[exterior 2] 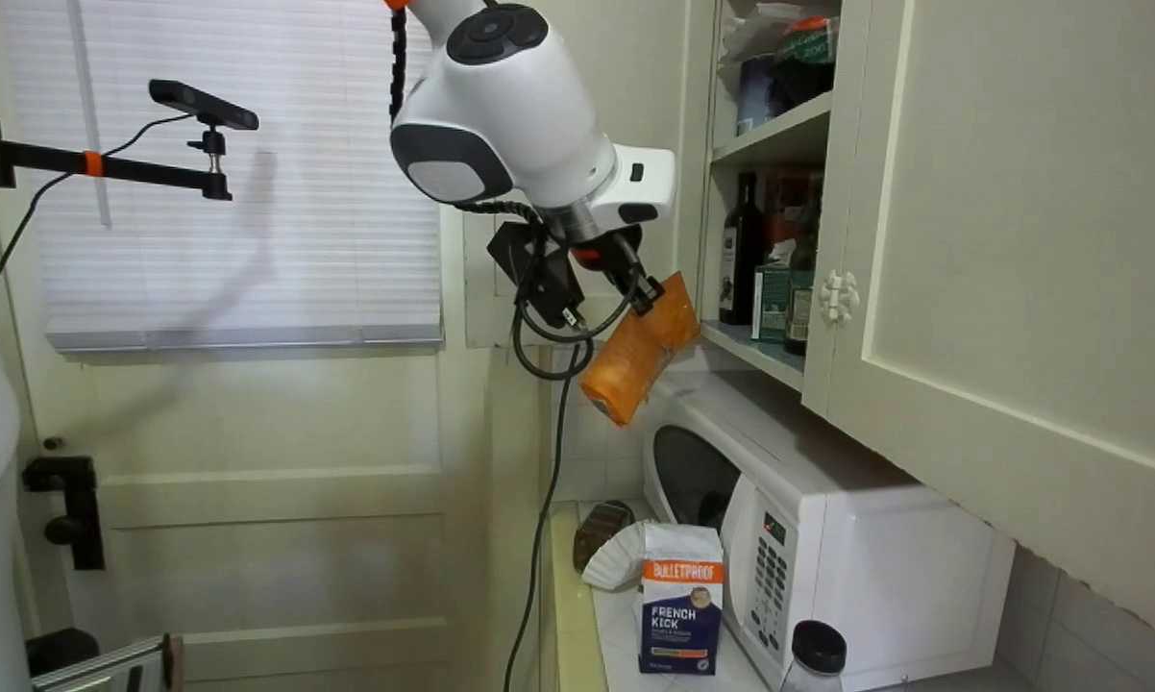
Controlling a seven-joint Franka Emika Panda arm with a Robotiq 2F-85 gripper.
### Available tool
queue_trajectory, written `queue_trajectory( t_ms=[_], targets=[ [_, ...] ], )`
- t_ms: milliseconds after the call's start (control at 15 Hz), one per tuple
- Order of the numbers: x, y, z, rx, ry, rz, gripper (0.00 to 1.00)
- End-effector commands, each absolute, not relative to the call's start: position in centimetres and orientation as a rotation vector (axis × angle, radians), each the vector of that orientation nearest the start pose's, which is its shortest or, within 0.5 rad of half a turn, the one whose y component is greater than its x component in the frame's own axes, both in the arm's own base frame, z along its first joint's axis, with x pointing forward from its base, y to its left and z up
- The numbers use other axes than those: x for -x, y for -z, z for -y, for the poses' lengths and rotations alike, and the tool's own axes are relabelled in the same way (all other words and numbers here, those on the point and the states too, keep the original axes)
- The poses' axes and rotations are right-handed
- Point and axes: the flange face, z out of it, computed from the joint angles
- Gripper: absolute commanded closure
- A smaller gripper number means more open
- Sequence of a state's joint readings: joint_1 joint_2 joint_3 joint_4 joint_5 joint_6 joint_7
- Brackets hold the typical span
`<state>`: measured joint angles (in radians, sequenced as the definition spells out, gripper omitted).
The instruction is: Remove the orange packet from the top cabinet
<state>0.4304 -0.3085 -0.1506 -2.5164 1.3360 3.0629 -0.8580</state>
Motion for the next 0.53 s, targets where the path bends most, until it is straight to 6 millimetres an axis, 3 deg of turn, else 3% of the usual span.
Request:
queue_trajectory(
  t_ms=[0, 467],
  targets=[
    [-44.8, -43.9, -4.6, 2.475, 1.078, -0.218, 0.99],
    [-45.5, -42.6, -4.6, 2.417, 1.078, -0.258, 1.0]
  ],
)
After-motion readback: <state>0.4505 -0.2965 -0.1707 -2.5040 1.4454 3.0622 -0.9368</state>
